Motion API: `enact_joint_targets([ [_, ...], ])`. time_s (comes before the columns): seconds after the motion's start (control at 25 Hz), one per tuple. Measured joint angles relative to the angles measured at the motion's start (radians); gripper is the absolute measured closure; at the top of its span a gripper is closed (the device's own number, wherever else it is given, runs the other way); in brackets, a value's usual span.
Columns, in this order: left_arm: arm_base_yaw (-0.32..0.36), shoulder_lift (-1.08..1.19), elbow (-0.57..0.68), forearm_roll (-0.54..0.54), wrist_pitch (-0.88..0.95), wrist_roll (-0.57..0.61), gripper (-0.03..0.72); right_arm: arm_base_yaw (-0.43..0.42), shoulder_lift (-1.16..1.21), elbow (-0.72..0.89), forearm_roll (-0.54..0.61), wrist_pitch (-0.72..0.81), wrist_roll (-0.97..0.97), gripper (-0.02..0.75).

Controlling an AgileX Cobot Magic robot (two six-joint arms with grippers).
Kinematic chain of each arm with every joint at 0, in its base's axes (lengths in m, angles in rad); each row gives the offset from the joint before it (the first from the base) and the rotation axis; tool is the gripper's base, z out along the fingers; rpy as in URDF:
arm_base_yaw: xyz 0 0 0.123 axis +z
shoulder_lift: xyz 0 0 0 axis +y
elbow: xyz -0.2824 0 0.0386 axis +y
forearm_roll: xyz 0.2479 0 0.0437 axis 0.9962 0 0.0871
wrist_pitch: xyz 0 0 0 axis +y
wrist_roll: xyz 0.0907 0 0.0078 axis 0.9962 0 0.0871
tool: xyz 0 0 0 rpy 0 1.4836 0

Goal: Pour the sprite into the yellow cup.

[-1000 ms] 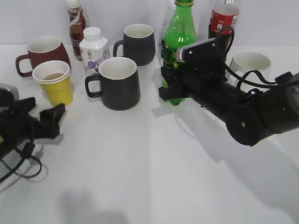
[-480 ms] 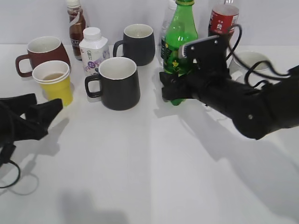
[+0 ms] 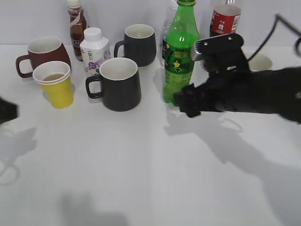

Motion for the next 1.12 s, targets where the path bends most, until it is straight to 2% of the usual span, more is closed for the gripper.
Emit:
enact_joint_targets([
  [0.2, 0.0, -0.157, -0.095, -0.018, 0.504, 0.035, 0.144, 0.0, -0.143, 0.0, 0.027, 0.357, 0.002, 0.142],
  [0.32, 0.0, -0.283, -0.099, -0.021, 0.751, 0.111, 0.144, 0.0, -0.236, 0.0, 0.029, 0.574, 0.002, 0.144],
  [0.44, 0.0, -0.38, -0.102, -0.024, 0.911, 0.177, 0.144, 0.0, -0.322, 0.001, 0.022, 0.782, 0.003, 0.144],
  [0.56, 0.0, -0.498, -0.103, -0.051, 0.951, 0.277, 0.144, 0.0, -0.409, 0.003, -0.021, 0.978, 0.065, 0.144],
  [0.68, 0.0, -0.636, -0.101, -0.091, 0.956, 0.386, 0.144, 0.0, -0.521, 0.036, -0.118, 1.097, 0.176, 0.144],
  [0.88, 0.0, -0.855, -0.085, -0.156, 0.962, 0.498, 0.16, 0.0, -0.787, 0.153, -0.214, 1.196, 0.249, 0.144],
  [1.12, 0.0, -0.974, -0.066, -0.162, 0.897, 0.518, 0.162, 0.0, -1.143, 0.232, -0.255, 1.237, 0.253, 0.144],
])
